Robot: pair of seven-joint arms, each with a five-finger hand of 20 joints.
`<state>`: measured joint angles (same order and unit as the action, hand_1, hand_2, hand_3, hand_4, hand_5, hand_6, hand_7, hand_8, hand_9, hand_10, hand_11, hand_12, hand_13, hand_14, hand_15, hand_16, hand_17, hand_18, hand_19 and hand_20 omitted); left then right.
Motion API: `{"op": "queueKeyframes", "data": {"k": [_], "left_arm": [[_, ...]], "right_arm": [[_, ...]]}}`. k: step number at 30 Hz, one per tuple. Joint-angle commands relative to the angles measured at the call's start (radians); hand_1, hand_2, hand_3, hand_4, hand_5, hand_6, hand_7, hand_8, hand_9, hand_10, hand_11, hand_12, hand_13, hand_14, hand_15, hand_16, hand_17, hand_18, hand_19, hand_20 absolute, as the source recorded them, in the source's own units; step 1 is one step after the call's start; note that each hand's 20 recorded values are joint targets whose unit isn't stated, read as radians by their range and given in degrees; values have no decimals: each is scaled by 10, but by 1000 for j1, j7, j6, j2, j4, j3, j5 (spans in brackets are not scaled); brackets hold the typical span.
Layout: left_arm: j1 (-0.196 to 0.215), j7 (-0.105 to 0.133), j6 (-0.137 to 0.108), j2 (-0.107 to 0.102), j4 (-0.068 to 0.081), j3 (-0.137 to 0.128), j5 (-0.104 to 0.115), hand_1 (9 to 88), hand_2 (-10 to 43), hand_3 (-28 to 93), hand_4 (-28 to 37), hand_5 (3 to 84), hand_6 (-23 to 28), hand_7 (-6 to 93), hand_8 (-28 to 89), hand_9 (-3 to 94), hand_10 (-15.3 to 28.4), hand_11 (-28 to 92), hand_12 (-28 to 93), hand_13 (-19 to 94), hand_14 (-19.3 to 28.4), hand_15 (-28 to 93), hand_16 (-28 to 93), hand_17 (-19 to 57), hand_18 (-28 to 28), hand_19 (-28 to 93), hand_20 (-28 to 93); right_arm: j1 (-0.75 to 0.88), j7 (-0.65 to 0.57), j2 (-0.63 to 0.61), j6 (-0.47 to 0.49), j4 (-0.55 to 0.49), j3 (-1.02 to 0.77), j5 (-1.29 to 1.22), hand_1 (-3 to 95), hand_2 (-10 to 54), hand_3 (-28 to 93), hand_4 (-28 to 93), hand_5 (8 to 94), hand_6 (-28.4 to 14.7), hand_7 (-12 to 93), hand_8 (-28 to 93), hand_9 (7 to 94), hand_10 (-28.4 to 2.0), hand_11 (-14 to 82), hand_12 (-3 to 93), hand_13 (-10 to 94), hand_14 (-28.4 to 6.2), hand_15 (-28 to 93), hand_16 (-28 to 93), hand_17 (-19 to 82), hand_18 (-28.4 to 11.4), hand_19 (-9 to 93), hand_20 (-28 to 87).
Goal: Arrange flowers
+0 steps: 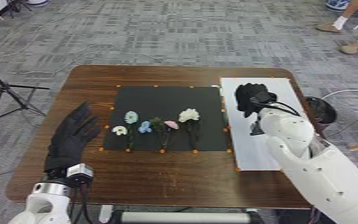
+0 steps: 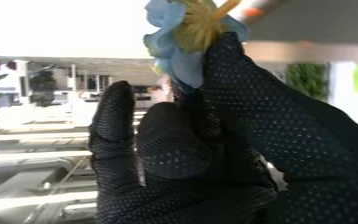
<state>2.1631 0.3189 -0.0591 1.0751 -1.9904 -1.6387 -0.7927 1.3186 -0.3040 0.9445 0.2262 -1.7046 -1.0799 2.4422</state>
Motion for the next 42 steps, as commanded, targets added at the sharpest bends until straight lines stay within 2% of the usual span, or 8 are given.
{"op": "queueKeyframes", "data": {"k": [1,12,22,25,35,39,40,42], "left_arm": [[-17,2,14,-7,7,14,-2,226,-57,645,-283,242,17,197,-102,208,97,105,214,172,128,143,88,-127,210,419,91],[-13,3,16,-7,6,10,-1,224,-58,646,-283,242,18,196,-101,208,97,106,214,172,127,143,89,-126,210,419,91],[-29,-6,22,-5,14,20,-4,224,-59,648,-283,242,17,196,-101,208,97,106,214,172,128,143,88,-126,210,419,92],[-34,-8,23,-6,16,21,-5,224,-59,648,-283,242,17,196,-101,208,97,106,215,172,128,143,89,-126,210,420,92],[-24,-5,19,-4,13,14,-4,224,-59,649,-283,242,17,196,-100,208,97,106,215,172,127,142,89,-126,210,419,91],[-22,-5,17,-3,10,13,-3,225,-59,648,-283,242,18,195,-100,208,97,106,215,172,128,143,89,-126,210,419,91],[-21,-5,17,-4,9,13,-4,226,-58,646,-283,242,18,195,-100,208,96,106,215,172,128,143,89,-126,209,419,91],[-21,-5,15,-4,8,13,-4,226,-58,646,-283,242,18,195,-100,208,96,106,215,172,129,143,89,-126,209,419,91]], "right_arm": [[40,19,62,-64,-60,65,6,509,-95,862,-205,666,22,556,45,802,-38,243,529,751,-25,836,328,257,-175,785,453],[107,-2,107,-92,-85,92,20,507,-95,859,-204,662,26,554,51,802,-37,236,528,749,-31,840,331,250,-176,783,457],[123,43,153,-166,-66,124,66,509,-95,853,-206,659,29,553,63,801,-34,234,530,747,-32,841,330,250,-176,782,459],[127,41,152,-154,-72,115,62,509,-95,846,-221,649,31,555,69,796,-33,231,529,742,-33,840,331,248,-175,780,459],[135,43,129,-158,-73,75,115,450,-95,822,-282,523,14,567,49,669,-54,241,492,669,-44,834,320,207,-181,761,467],[141,41,119,-158,-92,54,106,416,-95,838,-283,499,10,538,30,587,-78,366,387,638,-49,833,305,194,-184,756,472],[144,43,117,-155,-101,46,99,408,-95,844,-283,495,8,530,14,573,-83,388,362,636,-50,833,304,192,-184,754,473],[149,49,109,-161,-118,33,75,375,-95,873,-283,489,2,522,-170,536,-100,440,300,625,-53,834,301,187,-185,754,476]]}}
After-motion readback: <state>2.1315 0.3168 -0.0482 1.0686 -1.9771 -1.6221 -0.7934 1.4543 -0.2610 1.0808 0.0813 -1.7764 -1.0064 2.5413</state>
